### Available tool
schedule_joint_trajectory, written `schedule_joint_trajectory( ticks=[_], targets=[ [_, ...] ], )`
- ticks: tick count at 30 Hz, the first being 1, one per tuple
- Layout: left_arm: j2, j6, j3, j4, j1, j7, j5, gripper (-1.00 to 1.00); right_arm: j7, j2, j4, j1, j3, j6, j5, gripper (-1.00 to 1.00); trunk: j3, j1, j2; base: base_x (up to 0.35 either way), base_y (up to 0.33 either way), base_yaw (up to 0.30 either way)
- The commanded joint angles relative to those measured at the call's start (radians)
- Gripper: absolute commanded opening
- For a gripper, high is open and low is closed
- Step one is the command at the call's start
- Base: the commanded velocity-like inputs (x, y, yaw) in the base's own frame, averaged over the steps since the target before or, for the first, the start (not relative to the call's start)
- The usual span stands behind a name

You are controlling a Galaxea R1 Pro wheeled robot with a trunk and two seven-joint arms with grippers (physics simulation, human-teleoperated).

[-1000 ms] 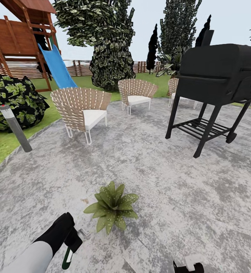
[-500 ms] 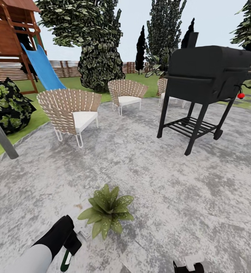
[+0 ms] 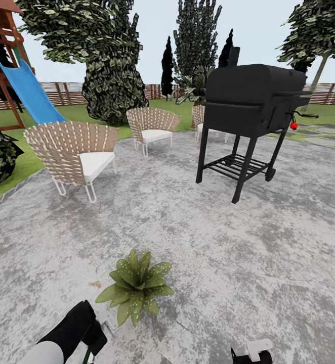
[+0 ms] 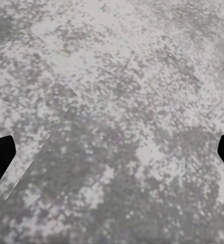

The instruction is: Pick up the pesticide atomizer in the garden and spray insectifuge to fully cover both potted plants in the garden.

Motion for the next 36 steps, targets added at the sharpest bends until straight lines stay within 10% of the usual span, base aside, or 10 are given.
schedule_joint_trajectory(
  ticks=[1, 17, 23, 36],
  targets=[
    [-0.002, -0.010, 0.004, -0.008, -0.001, -0.008, -0.005, -1.00, -0.009, -0.001, 0.001, 0.000, 0.007, 0.000, 0.007, 1.00, -0.001, 0.000, 0.000, 0.000, 0.000, -0.021],
    [-0.013, -0.012, 0.002, -0.009, -0.011, -0.011, 0.002, -1.00, -0.010, 0.000, 0.000, -0.001, 0.008, 0.000, 0.006, 1.00, -0.001, 0.000, 0.000, 0.013, 0.218, -0.026],
    [-0.011, -0.015, -0.004, -0.022, -0.020, -0.156, -0.013, -1.00, -0.010, 0.000, 0.000, -0.001, 0.008, 0.000, 0.006, 1.00, -0.001, 0.000, 0.000, 0.004, 0.011, -0.184],
    [0.017, -0.022, 0.003, -0.018, -0.016, -0.168, -0.003, -1.00, -0.010, 0.000, 0.000, -0.001, 0.008, 0.000, 0.006, 1.00, -0.001, 0.000, 0.000, 0.000, 0.000, -0.029]
  ],
)
